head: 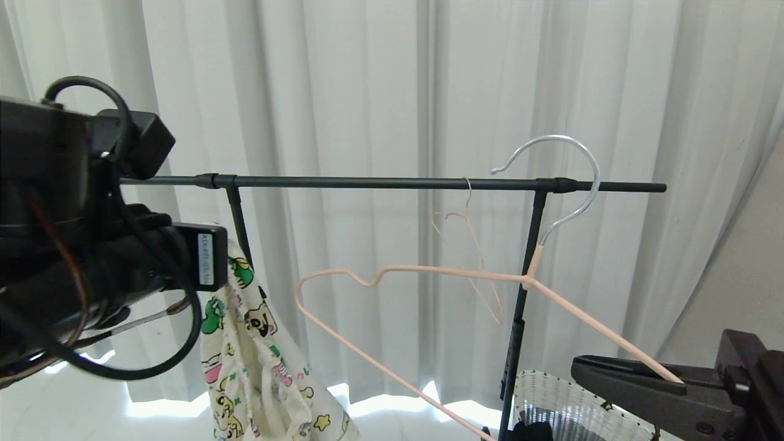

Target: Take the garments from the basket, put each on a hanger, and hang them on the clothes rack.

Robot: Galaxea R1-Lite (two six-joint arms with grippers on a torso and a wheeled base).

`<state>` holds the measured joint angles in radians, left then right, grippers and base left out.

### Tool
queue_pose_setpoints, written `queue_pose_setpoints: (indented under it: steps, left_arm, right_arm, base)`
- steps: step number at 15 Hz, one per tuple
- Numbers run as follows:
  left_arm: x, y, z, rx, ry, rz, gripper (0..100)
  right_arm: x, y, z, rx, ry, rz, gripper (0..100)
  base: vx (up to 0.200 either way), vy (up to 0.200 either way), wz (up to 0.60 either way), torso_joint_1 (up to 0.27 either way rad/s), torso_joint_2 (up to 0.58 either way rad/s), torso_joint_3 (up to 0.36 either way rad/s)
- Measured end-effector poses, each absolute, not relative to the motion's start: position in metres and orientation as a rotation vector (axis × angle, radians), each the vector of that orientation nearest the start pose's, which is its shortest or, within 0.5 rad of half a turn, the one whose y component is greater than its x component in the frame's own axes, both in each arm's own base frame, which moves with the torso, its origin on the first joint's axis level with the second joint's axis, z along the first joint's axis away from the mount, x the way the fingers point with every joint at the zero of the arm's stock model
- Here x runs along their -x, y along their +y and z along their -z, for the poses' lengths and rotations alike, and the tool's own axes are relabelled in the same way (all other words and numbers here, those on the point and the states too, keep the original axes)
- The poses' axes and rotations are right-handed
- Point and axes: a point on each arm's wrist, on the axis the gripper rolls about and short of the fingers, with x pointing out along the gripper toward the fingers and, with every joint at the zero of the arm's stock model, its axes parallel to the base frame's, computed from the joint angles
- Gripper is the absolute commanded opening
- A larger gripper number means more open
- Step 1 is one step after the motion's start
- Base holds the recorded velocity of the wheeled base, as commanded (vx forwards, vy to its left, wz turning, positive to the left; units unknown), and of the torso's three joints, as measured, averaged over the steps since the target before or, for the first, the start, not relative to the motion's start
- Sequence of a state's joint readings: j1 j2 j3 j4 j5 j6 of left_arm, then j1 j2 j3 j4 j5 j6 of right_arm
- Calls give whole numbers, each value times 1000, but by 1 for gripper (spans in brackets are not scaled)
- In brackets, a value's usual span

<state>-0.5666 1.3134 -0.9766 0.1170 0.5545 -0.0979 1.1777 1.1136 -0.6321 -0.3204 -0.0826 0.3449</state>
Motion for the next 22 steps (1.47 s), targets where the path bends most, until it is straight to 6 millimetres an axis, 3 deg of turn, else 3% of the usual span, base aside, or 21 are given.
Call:
queue_pose_setpoints:
  steps: [7, 15, 22]
  left_arm:
    - [-208, -123, -250, -86, 432, -26, 0]
    - [-211, -126, -246, -98, 448, -27, 0]
    - [-210, -128, -246, -75, 445, -23, 0]
  right_arm:
    - [-70, 175, -234, -249, 311, -1081, 0]
    - [-92, 181, -227, -245, 308, -987, 0]
    - [-92, 199, -218, -236, 326, -1023, 0]
  base:
    - [0, 0, 0, 0, 0, 0]
    - [0, 0, 0, 0, 0, 0]
    - [0, 0, 0, 0, 0, 0]
